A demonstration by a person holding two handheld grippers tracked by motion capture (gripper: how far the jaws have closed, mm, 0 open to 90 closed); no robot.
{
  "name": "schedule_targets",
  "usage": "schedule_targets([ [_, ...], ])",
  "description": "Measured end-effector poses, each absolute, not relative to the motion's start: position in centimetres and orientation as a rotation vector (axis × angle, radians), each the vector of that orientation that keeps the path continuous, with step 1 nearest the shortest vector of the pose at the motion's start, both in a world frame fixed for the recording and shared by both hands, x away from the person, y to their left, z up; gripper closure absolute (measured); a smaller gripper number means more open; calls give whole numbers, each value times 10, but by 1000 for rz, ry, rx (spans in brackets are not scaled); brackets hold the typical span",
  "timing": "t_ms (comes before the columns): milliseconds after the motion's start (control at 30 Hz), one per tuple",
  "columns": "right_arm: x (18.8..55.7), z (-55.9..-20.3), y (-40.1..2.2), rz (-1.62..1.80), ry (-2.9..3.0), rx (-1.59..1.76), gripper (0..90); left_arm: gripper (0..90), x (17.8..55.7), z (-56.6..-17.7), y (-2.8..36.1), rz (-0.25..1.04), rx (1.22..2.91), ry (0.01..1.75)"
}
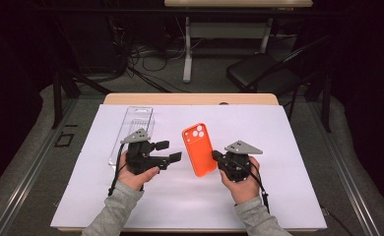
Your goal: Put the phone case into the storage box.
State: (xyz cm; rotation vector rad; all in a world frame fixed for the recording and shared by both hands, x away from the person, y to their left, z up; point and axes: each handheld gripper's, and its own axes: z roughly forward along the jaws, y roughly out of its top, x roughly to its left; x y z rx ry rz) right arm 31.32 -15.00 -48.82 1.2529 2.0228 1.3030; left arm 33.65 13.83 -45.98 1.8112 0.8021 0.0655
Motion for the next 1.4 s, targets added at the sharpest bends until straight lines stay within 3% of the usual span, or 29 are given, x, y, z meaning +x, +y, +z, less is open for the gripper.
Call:
schedule_targets([
  [900,308,-490,-143,1315,2032,1229,900,339,332,-472,126,-21,1771,825],
  [1067,308,-490,-143,1317,2035,1228,900,423,332,-475,126,-63,1767,843],
  [1400,307,-491,-141,1320,2036,1233,900,463,332,-478,122,-88,1777,851],
])
